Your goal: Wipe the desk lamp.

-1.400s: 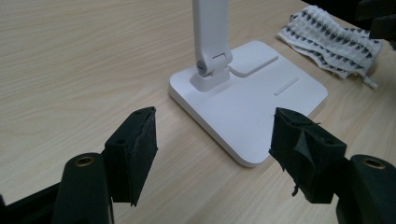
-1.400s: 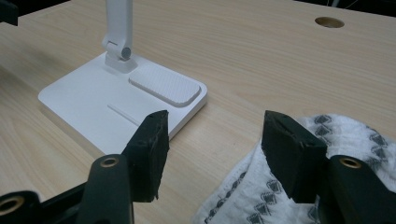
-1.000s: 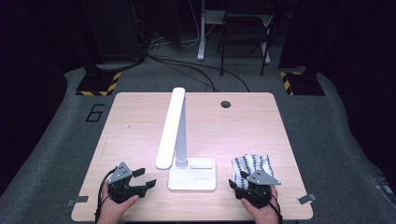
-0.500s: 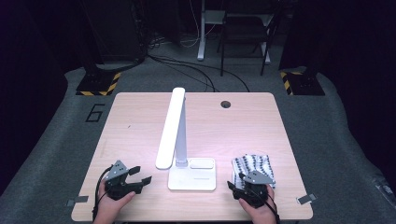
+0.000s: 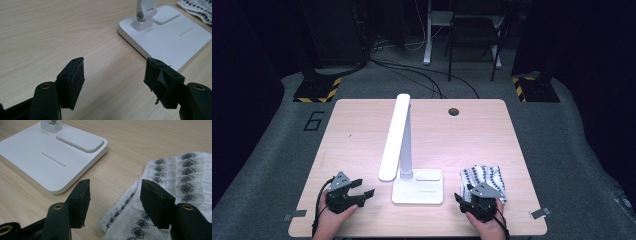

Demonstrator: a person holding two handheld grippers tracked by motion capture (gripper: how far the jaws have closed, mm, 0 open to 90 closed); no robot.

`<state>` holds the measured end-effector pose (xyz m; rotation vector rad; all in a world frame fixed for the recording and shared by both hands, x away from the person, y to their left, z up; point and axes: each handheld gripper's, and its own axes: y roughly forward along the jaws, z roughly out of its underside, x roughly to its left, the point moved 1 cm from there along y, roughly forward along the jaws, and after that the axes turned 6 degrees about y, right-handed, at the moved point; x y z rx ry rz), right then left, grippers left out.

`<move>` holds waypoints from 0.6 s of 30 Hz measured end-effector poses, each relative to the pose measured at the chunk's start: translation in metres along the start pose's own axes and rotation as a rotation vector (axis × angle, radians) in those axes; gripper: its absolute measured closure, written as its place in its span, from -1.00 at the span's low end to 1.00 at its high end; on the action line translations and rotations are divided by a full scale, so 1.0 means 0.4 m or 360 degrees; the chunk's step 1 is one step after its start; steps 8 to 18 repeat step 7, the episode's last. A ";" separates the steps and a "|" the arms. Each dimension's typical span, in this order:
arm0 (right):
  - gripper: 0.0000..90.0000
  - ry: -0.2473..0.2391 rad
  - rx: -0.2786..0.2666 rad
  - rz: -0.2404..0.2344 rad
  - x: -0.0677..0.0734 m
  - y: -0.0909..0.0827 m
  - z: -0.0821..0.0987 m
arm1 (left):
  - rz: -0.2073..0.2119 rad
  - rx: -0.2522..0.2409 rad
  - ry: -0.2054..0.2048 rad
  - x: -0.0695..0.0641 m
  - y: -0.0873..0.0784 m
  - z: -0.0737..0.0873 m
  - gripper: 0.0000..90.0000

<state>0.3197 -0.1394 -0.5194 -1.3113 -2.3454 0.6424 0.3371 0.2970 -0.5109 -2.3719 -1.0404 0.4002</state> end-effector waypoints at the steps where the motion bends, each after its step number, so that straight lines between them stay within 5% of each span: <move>1: -0.10 0.0004 -0.0009 0.0017 -0.002 0.000 -0.001 | -0.0005 0.0003 -0.0005 0.000 0.002 0.000 -0.28; 18: -0.10 0.0033 -0.0040 0.0055 -0.010 -0.005 -0.001 | -0.0022 0.0008 -0.0018 0.004 0.010 -0.002 -0.27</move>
